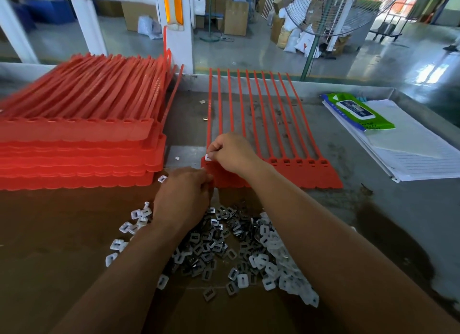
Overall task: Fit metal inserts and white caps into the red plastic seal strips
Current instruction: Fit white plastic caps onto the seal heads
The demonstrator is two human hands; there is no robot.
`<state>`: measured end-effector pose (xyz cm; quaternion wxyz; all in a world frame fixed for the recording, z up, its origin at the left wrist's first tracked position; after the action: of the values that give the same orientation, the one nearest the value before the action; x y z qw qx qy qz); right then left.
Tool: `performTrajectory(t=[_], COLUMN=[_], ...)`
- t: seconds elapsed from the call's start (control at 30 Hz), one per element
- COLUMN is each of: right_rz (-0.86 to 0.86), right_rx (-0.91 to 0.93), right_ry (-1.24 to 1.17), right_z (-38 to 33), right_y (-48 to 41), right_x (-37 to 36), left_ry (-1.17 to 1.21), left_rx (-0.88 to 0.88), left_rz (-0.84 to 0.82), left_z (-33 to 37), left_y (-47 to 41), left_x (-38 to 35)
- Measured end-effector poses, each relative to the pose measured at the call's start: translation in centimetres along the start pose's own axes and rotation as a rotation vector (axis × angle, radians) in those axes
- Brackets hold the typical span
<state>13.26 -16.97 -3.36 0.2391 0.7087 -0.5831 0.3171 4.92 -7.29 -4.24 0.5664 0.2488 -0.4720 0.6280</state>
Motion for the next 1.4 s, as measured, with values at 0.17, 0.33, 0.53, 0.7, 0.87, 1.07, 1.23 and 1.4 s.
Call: performTrajectory(t=[0.17,0.33,0.53,0.7,0.87,1.07,1.23,1.4], right_rz=[-0.022,-0.005,-0.005,-0.051,-0.081,-0.133,-0.057,0.003], right_rx=[0.004,0.053,0.100,0.074,0.055,-0.004,-0.058,-0.053], right_ry=[0.090,0.268,0.418,0.400,0.152,-0.031,-0.073,-0.025], right_z=[0.0,-0.9,-1.7,-1.7,-0.7,-0.1,0.3,0.6], right_y=[-0.3,0.1,0.4,0.0,-0.1,0.1,-0.3,-0.6], right_x=[-0.3,-0.6,-0.7,-0.8,-0.1,0.6,0.2,-0.4], left_ry=[0.001,0.002,-0.013,0.000,0.006,-0.006,0.006,0.006], left_rx=[0.010,0.028,0.030,0.027,0.003,-0.018,-0.013,-0.005], left_rz=[0.008,0.002,-0.021,-0.013,0.023,0.033,0.022,0.006], left_z=[-0.1,-0.3,-0.5,-0.5,-0.2,0.0,0.0,-0.1], left_y=[0.0,0.0,-0.2,-0.1,0.0,0.1,0.1,0.0], left_x=[-0.1,-0.4,-0.7,-0.7,-0.4,-0.3,-0.3,-0.5])
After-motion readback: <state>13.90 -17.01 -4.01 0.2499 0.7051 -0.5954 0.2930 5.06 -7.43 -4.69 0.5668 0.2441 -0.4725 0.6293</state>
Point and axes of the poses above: each hand's wrist, its own y-axis away from the middle knuckle, its own x-axis out of the back of the hand, z = x × y, the point moved 5 cm from there along -y, towards the middle knuckle, and after that the axes turned 5 degrees about -y, right-handed, at the moved point
